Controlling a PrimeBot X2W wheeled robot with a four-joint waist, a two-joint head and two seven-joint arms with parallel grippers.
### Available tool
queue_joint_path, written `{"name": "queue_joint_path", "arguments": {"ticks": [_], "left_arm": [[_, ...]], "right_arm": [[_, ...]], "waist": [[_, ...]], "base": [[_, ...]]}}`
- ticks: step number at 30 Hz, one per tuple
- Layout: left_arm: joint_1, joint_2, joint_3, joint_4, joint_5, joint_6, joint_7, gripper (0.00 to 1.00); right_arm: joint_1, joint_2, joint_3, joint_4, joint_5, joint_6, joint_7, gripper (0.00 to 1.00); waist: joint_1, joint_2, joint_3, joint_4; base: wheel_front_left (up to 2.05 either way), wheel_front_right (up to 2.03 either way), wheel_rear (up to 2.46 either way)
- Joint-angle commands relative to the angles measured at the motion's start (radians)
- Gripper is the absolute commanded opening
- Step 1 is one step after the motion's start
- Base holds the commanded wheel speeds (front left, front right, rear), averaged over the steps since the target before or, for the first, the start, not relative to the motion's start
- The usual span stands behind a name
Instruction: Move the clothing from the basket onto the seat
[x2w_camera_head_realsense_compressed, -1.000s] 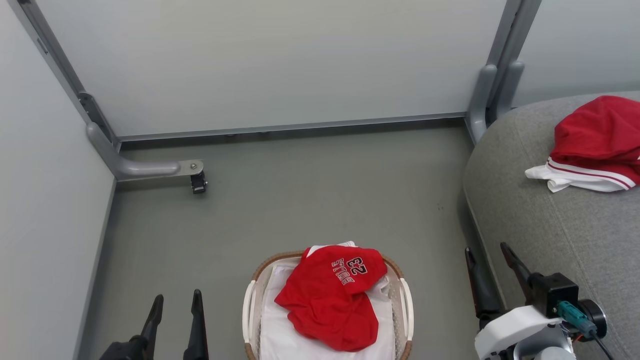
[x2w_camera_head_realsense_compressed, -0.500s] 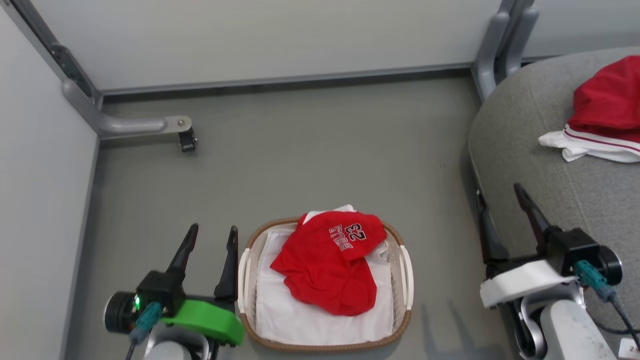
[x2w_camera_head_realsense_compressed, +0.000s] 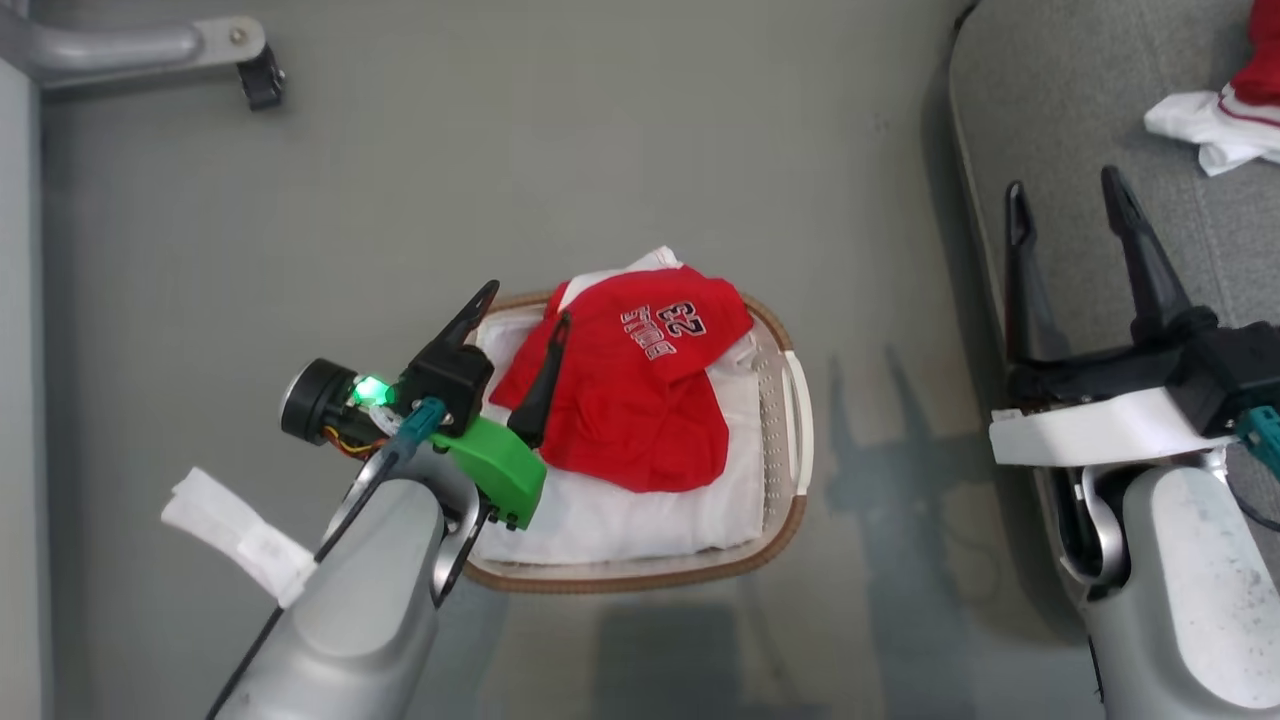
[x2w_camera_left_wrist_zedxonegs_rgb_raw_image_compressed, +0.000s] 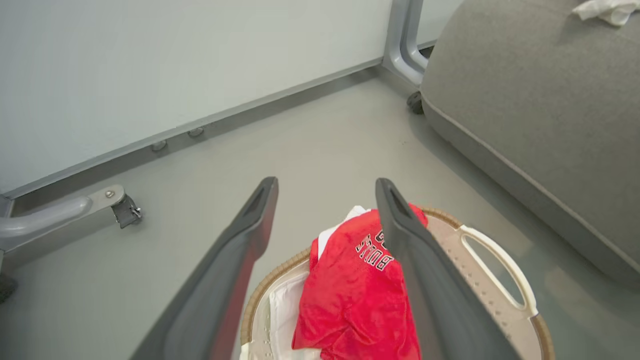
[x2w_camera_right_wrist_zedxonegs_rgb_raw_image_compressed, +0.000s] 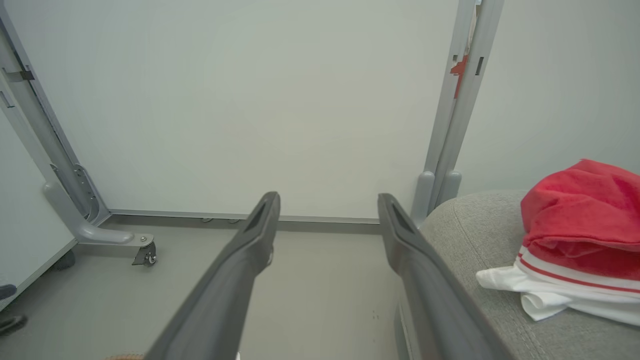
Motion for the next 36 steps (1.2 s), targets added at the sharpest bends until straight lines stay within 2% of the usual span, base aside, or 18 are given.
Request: {"name": "queue_joint_path", "arguments": {"ticks": [1,11,18,31,36], "left_arm": [[-0.049,0.012,-0.019,0.044,0.002,-0.002,0.005,1.00],[-0.251,0.014,-0.102,0.328,-0.007,-0.002,0.024,1.00],[-0.361,0.027,-0.089,0.460,-0.027,0.010,0.039,1.00],[-0.462,0.013,-0.076,0.556,-0.061,0.022,0.015,1.00],[-0.484,0.020,-0.063,0.575,-0.069,0.070,0.007,1.00]], "right_arm": [[-0.023,-0.003,-0.002,-0.021,0.006,-0.001,-0.002,1.00],[-0.075,-0.003,-0.003,-0.093,0.050,-0.001,-0.002,1.00],[-0.108,-0.002,0.017,-0.123,0.072,-0.001,-0.002,1.00],[-0.129,-0.003,0.028,-0.136,0.093,-0.001,-0.002,1.00],[-0.133,-0.003,0.032,-0.136,0.096,-0.001,-0.002,1.00]], "waist": [[0.0000,0.0000,0.192,-0.072],[0.0000,0.0000,0.344,-0.116],[0.0000,0.0000,0.417,-0.143],[0.0000,0.0000,0.463,-0.159],[0.0000,0.0000,0.473,-0.159]], "base": [[0.00,0.00,0.00],[0.00,0.00,0.00],[0.00,0.00,0.00],[0.00,0.00,0.00],[0.00,0.00,0.00]]}}
